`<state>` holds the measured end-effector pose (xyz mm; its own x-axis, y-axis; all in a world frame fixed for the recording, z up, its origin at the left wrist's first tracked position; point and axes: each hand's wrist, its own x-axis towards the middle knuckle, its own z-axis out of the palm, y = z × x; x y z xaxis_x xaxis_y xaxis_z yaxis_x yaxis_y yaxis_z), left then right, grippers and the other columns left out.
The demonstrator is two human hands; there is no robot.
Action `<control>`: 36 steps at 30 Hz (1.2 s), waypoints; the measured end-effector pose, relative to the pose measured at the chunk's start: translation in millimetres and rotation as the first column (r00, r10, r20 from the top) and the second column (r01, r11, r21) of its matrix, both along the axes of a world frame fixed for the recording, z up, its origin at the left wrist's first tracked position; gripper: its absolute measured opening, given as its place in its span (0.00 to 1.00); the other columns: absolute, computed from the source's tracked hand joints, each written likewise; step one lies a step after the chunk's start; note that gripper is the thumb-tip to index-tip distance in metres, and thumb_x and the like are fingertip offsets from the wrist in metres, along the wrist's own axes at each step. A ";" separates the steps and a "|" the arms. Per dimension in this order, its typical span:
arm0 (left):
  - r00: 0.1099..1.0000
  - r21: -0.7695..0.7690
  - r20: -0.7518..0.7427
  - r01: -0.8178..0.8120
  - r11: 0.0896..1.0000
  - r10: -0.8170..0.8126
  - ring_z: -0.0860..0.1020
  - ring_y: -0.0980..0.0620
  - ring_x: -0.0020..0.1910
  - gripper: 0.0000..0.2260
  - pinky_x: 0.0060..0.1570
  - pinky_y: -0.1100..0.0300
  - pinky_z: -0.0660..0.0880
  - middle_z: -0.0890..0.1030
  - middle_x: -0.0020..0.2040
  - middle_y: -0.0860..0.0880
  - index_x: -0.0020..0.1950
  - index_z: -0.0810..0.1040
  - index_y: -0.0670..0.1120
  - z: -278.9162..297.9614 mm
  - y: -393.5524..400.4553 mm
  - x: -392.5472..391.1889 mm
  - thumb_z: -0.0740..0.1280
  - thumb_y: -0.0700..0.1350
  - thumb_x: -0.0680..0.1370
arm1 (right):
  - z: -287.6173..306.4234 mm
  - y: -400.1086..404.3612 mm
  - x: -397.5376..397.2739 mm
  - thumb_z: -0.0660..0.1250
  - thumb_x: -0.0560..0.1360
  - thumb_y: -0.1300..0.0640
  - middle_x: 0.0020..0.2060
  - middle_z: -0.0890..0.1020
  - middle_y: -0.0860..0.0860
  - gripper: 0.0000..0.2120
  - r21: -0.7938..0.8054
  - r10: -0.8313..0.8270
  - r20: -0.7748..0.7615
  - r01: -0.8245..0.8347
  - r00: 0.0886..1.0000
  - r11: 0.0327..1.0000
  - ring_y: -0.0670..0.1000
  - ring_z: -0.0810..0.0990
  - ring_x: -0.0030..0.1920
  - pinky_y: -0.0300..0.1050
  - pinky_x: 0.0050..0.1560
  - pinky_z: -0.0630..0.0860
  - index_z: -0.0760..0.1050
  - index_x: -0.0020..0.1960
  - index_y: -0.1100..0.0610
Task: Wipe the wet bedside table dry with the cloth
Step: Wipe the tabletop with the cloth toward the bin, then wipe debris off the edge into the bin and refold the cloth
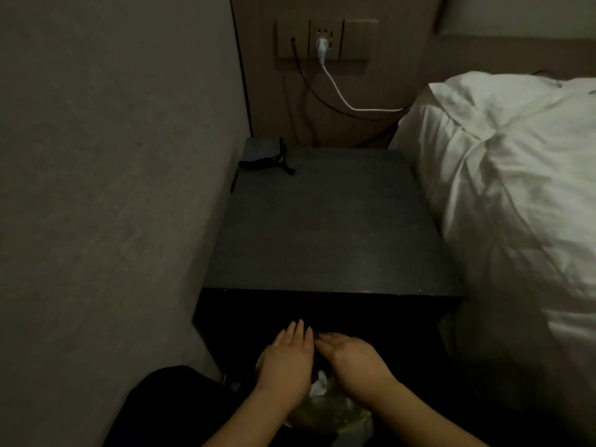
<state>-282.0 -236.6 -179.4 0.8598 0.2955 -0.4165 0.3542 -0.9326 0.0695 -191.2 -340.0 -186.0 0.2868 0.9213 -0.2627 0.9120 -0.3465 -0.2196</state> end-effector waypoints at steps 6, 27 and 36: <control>0.999 0.058 0.046 0.019 0.998 -0.021 0.51 0.46 0.77 0.34 0.75 0.53 0.46 0.52 0.78 0.42 0.77 0.47 0.41 0.3 7.1 21.8 0.62 0.45 0.78 | 7.0 10.1 17.1 0.62 0.75 0.53 0.62 0.77 0.55 0.20 0.025 -0.161 -0.027 0.161 0.987 0.987 0.54 0.76 0.61 0.47 0.60 0.73 0.70 0.66 0.54; 0.984 -0.165 0.149 -0.068 0.984 0.093 0.79 0.46 0.52 0.12 0.51 0.52 0.77 0.82 0.53 0.46 0.55 0.79 0.47 44.9 18.7 28.2 0.61 0.43 0.75 | 53.6 11.1 47.9 0.64 0.75 0.54 0.55 0.81 0.50 0.13 -0.023 -0.161 -0.310 0.162 0.937 0.986 0.50 0.79 0.55 0.47 0.58 0.75 0.76 0.59 0.51; 0.947 -0.154 0.321 0.035 0.987 0.016 0.80 0.48 0.51 0.11 0.53 0.53 0.78 0.83 0.50 0.48 0.53 0.82 0.50 148.6 52.0 88.1 0.65 0.45 0.73 | 115.2 16.6 94.0 0.66 0.73 0.62 0.50 0.84 0.51 0.14 0.184 -0.240 -0.428 0.345 0.871 0.920 0.44 0.79 0.50 0.37 0.54 0.72 0.79 0.57 0.53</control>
<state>-193.9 -184.5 -30.8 0.9577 0.2402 -0.1588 0.2802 -0.9042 0.3224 -97.1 -323.5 -70.8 0.4753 0.8601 -0.1853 0.5981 -0.4703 -0.6489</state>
